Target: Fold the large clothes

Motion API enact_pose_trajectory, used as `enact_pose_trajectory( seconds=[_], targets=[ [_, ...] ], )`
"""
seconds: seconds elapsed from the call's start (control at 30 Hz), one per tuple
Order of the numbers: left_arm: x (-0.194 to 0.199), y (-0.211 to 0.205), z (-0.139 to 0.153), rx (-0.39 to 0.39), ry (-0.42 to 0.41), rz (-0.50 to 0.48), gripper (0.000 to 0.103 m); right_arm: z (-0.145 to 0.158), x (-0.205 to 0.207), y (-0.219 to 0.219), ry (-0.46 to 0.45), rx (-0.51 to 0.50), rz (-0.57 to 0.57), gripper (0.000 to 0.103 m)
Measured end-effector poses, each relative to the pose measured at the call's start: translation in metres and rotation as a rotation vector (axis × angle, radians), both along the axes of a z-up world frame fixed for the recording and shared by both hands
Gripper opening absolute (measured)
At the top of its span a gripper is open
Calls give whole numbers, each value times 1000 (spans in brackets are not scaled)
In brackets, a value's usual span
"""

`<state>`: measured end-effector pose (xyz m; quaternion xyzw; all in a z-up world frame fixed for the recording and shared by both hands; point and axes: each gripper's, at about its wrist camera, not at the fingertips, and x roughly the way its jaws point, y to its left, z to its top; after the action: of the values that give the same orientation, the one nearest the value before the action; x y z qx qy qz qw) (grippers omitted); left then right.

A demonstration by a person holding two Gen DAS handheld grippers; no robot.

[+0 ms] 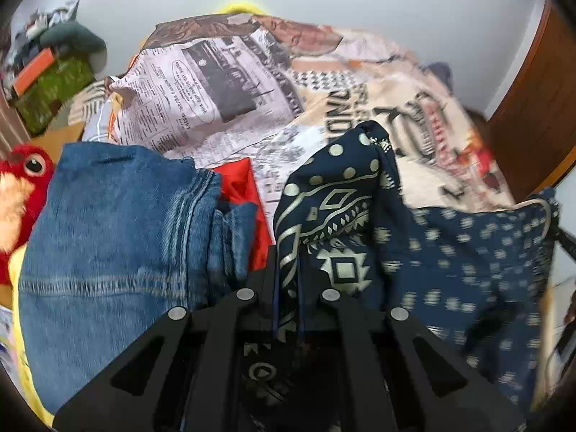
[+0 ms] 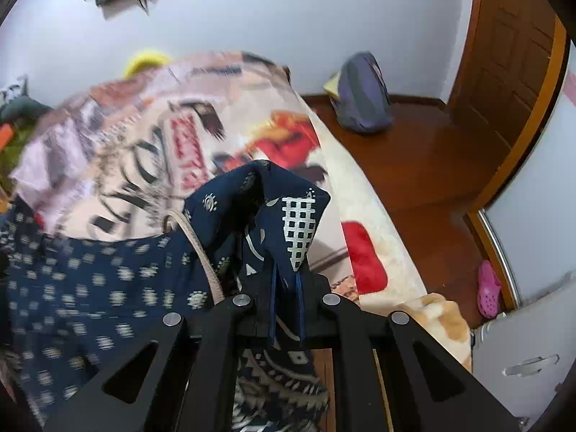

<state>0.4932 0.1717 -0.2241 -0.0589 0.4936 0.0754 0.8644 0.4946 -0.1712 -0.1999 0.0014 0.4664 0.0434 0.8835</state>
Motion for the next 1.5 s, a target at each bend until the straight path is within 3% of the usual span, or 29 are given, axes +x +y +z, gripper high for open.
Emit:
enact_pose_trajectory(
  seconds=[0.13,0.27,0.37,0.63,0.77,0.83,0.97,1.03,1.13,1.2,1.5],
  targets=[
    [5,4,-20,38,38,6,12,-25,7,-4,66,-21,2,11],
    [-1,4,-19,48,37,-16,12,-27,-5,-2,87,-28,36,13],
    [-13,-3,-8,59,40,-39,13,-13,-16,0,86,-58,66,13],
    [-71,-28,40,106,-29,-105,20,50,-74,-9,43,94,134,17],
    [-103,-35,63,92,-58,-126,21,78,-108,-8,-4,108,166,36],
    [-122,-36,74,78,-76,-128,26,91,-129,-9,-43,108,184,45],
    [-157,-35,87,80,-103,-123,47,105,-162,-12,-75,115,207,52],
    [-172,-35,88,93,-95,-123,50,106,-175,-13,-68,110,220,53],
    [-192,-34,83,76,-69,-136,56,103,-193,-14,-54,92,231,53],
    [-206,-32,76,36,-52,-131,73,96,-201,-16,-37,91,234,53],
    [-249,-25,3,-149,155,-111,73,40,-227,-21,138,83,219,53]
  ],
)
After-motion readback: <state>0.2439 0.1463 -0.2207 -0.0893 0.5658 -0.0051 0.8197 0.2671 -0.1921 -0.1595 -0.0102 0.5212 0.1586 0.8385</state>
